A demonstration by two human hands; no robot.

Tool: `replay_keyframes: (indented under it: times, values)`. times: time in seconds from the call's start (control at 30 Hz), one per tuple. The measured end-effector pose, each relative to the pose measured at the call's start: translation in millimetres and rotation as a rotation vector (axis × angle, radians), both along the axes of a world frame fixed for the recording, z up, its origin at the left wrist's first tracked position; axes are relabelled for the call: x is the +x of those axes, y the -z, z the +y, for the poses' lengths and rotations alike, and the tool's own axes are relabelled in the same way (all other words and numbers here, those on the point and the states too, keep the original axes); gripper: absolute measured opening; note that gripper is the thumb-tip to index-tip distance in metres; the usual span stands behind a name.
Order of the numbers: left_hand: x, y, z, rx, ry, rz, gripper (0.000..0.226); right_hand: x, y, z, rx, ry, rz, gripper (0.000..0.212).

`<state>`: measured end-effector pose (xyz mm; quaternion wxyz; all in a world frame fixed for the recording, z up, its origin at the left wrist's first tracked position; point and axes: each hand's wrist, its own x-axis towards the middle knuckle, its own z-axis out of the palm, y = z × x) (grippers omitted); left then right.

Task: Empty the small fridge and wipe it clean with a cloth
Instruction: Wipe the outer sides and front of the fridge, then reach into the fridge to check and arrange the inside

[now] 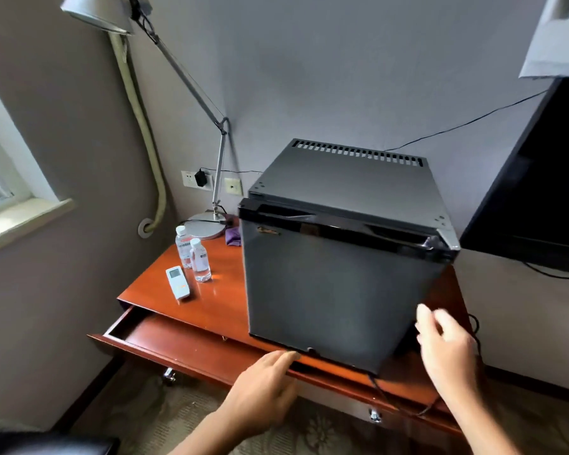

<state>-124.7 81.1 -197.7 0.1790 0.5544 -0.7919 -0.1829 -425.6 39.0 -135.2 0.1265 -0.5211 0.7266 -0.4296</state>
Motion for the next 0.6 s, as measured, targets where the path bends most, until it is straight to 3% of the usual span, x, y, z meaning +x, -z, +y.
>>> replay_keyframes:
  times: [0.07,0.1,0.13,0.2,0.27,0.37,0.6]
  values:
    - [46,7,16,0.035,-0.008,0.011,0.054,81,-47,-3,-0.374,-0.2,0.224,0.012]
    - [67,10,24,0.045,-0.016,0.016,0.055,119,-65,-15,-0.459,-0.264,0.347,0.001]
    - [85,11,32,0.056,-0.031,0.02,0.058,155,-85,-33,-0.477,-0.293,0.468,0.01]
    - [126,8,48,0.064,-0.065,0.048,0.072,214,-109,-79,-0.337,-0.287,0.724,0.028]
    - [161,3,62,0.058,-0.115,0.079,0.077,255,-115,-113,-0.065,-0.266,0.869,0.046]
    - [205,-8,73,0.005,-0.195,0.074,0.063,277,-102,-130,0.119,-0.252,0.867,0.062]
    - [230,-31,76,-0.015,-0.232,0.047,0.061,291,-118,-81,0.119,-0.206,0.652,0.065]
